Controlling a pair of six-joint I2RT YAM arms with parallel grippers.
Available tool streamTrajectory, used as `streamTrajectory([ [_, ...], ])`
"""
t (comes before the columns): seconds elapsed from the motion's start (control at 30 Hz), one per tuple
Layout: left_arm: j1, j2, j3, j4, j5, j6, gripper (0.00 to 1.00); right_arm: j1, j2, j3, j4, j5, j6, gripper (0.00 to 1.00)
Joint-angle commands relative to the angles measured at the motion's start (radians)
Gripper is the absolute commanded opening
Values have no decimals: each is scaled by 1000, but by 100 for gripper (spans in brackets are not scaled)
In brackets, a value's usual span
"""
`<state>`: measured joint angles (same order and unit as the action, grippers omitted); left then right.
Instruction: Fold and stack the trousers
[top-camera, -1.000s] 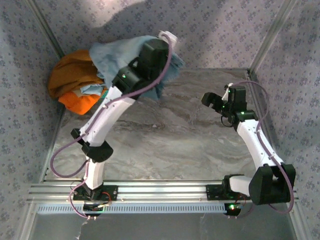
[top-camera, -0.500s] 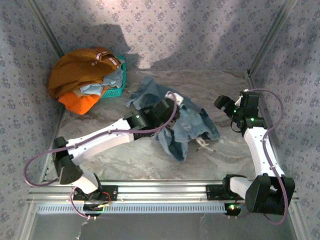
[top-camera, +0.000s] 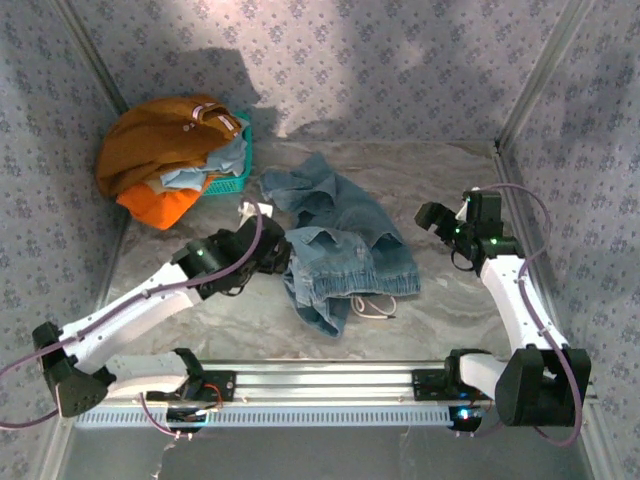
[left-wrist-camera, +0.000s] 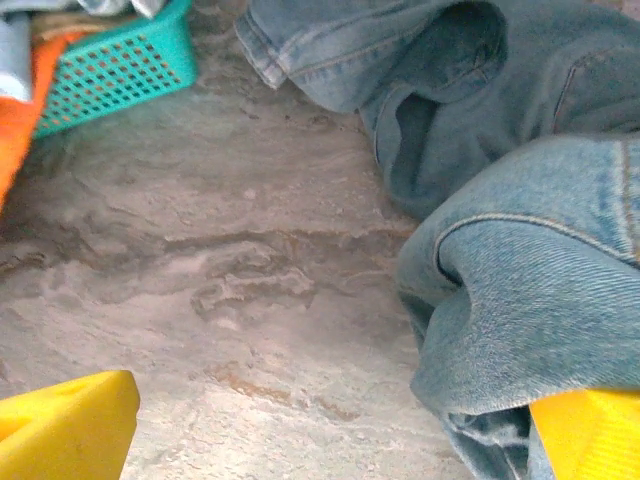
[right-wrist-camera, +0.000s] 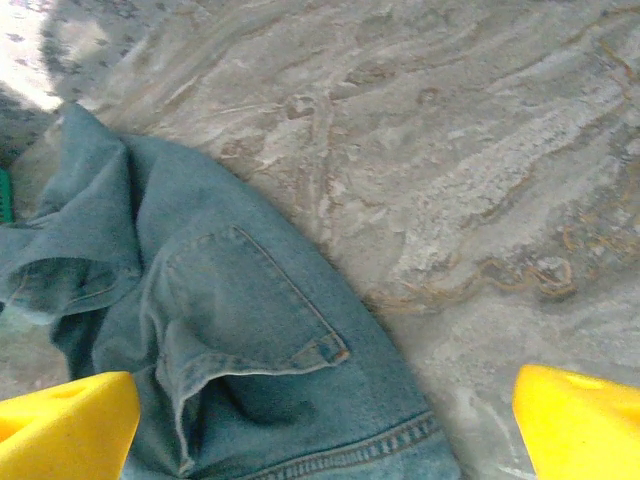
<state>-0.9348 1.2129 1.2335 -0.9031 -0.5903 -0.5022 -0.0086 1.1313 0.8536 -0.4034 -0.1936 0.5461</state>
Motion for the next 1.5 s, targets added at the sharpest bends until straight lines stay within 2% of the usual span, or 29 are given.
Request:
streamTrajectory([
  [0.0, -94, 157, 223, -137, -168, 113, 100, -16, 2, -12, -72, 68, 3, 98],
  [0.13, -185, 324, 377, -79, -187, 248, 100, -72, 1, -18, -103, 57, 21, 98],
  [0.3, -192, 367, 463, -57, -171, 315, 100, -115, 3, -22, -116, 15, 17, 97],
  [0.4, -194, 379, 514, -31, -40, 385, 100, -121, 4, -25, -114, 15, 23, 96],
  [0.53, -243, 557, 568, -34, 66, 410, 97, -167, 6, -41, -103, 6, 64, 96],
  [0.63, -292, 697, 596, 5, 180, 442, 91, -234, 11, -59, -87, -36, 99, 96],
  [0.87, -340, 905, 652, 88, 278, 517, 92, -348, 27, -87, -56, -129, 126, 97],
  [1.03, -364, 1007, 659, 109, 247, 548, 96, -357, 46, -93, -39, -165, 123, 98],
  [1.13, -355, 1044, 646, 162, 106, 521, 95, -358, 45, -94, -34, -173, 121, 98],
  [1.23, -327, 1055, 600, 270, 24, 512, 87, -357, 35, -98, -27, -188, 121, 98],
  [1.37, -285, 1072, 575, 339, -9, 511, 62, -357, 21, -97, -32, -195, 117, 97],
  [1.47, -269, 1057, 540, 378, 13, 523, 58, -358, 7, -91, -43, -194, 111, 97],
])
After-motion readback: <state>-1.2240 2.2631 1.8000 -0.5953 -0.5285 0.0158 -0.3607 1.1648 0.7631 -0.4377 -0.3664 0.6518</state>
